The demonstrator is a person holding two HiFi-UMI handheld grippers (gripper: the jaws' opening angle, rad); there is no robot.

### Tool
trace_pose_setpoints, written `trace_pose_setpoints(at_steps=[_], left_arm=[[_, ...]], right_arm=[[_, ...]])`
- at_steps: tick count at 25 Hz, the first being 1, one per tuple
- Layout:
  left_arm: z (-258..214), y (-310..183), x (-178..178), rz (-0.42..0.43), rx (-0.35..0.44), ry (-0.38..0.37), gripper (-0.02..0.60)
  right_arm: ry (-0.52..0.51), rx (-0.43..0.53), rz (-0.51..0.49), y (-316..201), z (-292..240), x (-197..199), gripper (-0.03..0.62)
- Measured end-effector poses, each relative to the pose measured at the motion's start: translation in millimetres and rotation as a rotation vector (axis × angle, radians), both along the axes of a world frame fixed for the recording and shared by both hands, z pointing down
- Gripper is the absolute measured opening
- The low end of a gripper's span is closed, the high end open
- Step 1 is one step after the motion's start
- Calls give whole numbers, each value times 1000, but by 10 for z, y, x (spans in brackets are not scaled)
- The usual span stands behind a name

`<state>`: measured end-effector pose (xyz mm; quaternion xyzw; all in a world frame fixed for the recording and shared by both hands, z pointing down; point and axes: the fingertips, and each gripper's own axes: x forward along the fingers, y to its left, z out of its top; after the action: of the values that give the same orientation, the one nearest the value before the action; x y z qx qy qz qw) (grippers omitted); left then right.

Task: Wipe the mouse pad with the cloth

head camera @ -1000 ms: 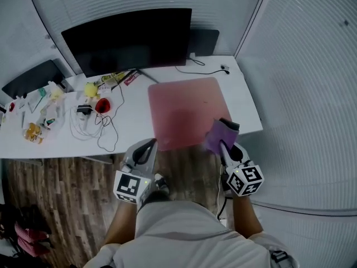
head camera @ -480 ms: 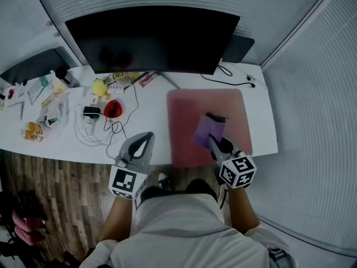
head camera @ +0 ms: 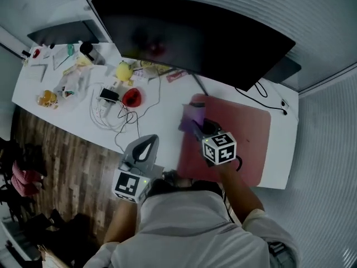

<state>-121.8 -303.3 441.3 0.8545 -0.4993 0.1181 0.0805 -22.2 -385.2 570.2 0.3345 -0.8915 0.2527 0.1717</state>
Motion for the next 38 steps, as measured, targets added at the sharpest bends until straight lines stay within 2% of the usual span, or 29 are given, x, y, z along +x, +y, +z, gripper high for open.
trace_pose_setpoints(at_steps=[2,6,10,12,20,31,38], left_arm=[[88,-7,64,-41,-19,-11,3],[185,-8,164,-102,-50,-8,3],[179,-9,295,-102,-47,-5,3],[193,-27,359,-101,-46,4,3],[208,-107,794,-16,-40,12,3],[264,-186,1538,124,-41,42,3],[228,-190,1831,169,-45,42,3]], right_arm=[[13,-12,-56,-204,215,-164,55],[42,-123,-92,-470,708,-302,55],[99,-192,-57,-618,966,-42,55],[121,-194,-36,-645,1033,155,54],[193,-178,127,-600,1165,1154,52],[288,-206,480,-362,1296,3119,54],[338,-211,705,-241,1249,4222,54]])
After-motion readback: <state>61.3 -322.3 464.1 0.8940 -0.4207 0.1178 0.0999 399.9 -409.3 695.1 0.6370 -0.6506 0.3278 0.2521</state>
